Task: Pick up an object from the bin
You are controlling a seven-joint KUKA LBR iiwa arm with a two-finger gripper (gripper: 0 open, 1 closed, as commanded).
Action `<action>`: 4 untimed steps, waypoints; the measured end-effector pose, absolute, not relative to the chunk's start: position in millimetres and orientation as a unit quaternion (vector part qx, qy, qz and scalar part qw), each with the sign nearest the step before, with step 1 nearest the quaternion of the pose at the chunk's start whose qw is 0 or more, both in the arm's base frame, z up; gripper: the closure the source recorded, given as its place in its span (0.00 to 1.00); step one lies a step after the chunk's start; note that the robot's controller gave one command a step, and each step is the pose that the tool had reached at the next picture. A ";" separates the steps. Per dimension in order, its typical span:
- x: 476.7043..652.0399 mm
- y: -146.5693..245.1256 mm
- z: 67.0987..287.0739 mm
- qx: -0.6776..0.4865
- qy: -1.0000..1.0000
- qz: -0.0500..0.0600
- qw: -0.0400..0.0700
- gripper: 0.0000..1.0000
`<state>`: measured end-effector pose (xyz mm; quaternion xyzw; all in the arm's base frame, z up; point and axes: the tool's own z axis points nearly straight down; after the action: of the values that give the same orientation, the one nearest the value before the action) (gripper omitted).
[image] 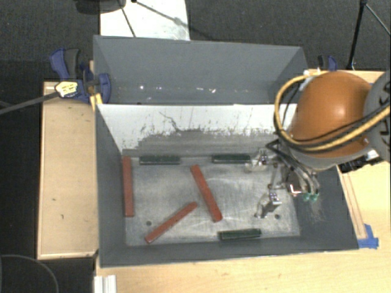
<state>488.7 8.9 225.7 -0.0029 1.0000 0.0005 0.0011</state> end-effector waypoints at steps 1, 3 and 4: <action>488.7 8.9 225.7 -0.003 1.000 0.000 0.001 0.00; 492.0 -11.0 73.8 0.016 1.000 0.001 0.004 1.00; 495.6 -11.0 74.3 0.016 1.000 0.001 0.012 0.00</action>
Offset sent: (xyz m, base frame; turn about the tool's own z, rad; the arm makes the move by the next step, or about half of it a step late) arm -0.0064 -0.0142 -0.1248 0.0208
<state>495.6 -11.0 74.3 0.0161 0.9998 0.0007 0.0125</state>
